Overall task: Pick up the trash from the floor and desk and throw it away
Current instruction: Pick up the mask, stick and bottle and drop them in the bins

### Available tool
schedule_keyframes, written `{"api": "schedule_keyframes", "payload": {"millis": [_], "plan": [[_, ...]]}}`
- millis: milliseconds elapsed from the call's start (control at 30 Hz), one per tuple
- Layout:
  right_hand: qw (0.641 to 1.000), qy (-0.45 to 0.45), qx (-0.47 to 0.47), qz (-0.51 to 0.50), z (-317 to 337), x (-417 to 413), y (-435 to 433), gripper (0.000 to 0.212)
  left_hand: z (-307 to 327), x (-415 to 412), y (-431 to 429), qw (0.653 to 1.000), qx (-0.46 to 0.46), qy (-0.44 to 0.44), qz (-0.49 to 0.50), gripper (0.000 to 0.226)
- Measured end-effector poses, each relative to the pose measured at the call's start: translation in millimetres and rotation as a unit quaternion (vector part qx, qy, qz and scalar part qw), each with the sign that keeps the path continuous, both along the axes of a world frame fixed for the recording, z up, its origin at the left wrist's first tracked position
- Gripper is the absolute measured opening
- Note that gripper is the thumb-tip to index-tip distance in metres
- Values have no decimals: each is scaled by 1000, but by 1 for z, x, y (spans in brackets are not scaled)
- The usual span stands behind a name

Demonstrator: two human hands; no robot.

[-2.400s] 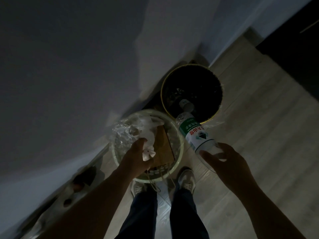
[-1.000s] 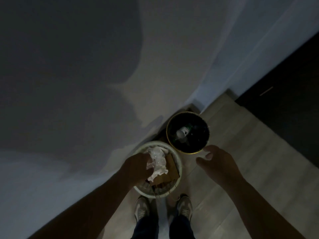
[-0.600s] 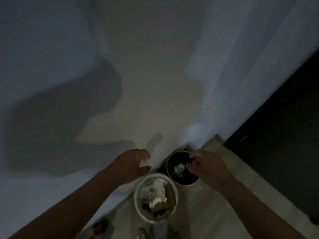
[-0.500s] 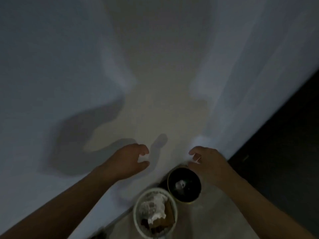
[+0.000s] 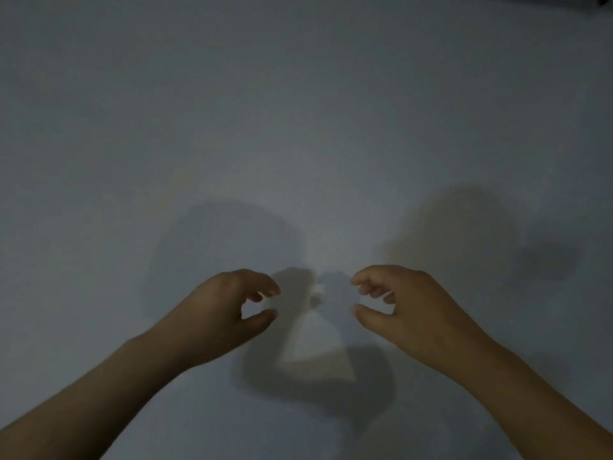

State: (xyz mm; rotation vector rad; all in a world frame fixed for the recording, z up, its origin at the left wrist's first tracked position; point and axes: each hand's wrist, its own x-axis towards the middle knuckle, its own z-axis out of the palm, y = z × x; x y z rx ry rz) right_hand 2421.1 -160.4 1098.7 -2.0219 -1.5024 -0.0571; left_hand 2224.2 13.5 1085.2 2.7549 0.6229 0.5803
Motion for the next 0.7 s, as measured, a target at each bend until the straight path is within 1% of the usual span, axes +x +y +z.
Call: {"api": "schedule_keyframes", "payload": {"millis": [200, 367, 500, 633, 700], "plan": [[989, -30, 39, 140, 40, -71, 42, 31, 39, -104, -17, 991, 29, -19, 129, 33], [959, -46, 58, 273, 64, -174, 83, 37, 61, -219, -40, 967, 56, -38, 244, 30], [920, -66, 74, 380, 67, -281, 103, 37, 60, -329, -75, 933, 54, -43, 352, 30], [876, -95, 78, 466, 66, -401, 105, 37, 65, -447, -125, 886, 76, -42, 455, 32], [851, -92, 79, 510, 68, -463, 98, 39, 65, -505, -157, 862, 83, -41, 498, 31]]}}
